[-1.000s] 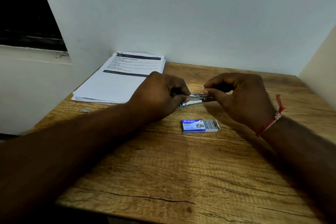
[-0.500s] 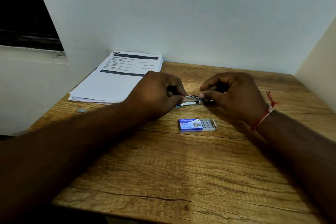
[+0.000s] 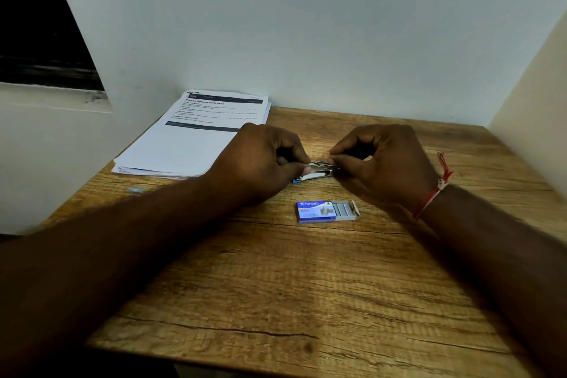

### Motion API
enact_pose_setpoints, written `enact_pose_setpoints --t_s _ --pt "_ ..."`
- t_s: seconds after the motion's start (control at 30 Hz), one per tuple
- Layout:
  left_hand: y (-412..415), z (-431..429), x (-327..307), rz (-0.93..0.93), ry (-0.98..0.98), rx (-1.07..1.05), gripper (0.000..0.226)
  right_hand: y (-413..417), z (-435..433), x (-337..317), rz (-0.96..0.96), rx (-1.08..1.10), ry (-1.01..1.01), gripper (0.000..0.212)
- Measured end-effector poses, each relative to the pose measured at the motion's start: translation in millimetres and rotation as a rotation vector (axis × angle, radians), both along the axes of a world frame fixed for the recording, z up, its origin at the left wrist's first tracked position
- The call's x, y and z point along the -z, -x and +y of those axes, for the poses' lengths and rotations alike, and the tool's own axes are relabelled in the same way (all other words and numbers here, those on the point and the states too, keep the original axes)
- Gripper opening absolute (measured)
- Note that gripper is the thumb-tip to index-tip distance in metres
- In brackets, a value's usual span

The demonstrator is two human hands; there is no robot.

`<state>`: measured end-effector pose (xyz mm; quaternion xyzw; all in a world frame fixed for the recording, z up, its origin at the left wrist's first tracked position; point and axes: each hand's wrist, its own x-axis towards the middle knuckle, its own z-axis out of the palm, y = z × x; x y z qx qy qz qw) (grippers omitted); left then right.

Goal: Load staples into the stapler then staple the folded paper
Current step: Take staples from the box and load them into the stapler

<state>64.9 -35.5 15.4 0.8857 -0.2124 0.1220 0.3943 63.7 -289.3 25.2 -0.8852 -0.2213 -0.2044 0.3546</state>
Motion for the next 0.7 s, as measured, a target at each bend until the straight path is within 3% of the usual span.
enact_pose_setpoints --t_s 0.27,0.53,0.7 --pt "5 -6 -3 0.020 -0.011 0.005 0.006 2 7 9 -0.071 0.153 -0.032 0.016" --pt "8 -10 -3 0.017 -0.013 0.016 0.006 6 2 9 -0.097 0.043 0.104 0.012" --pt "9 -11 -2 0.018 -0.007 0.006 0.006 8 -5 7 -0.081 -0.052 0.139 0.020"
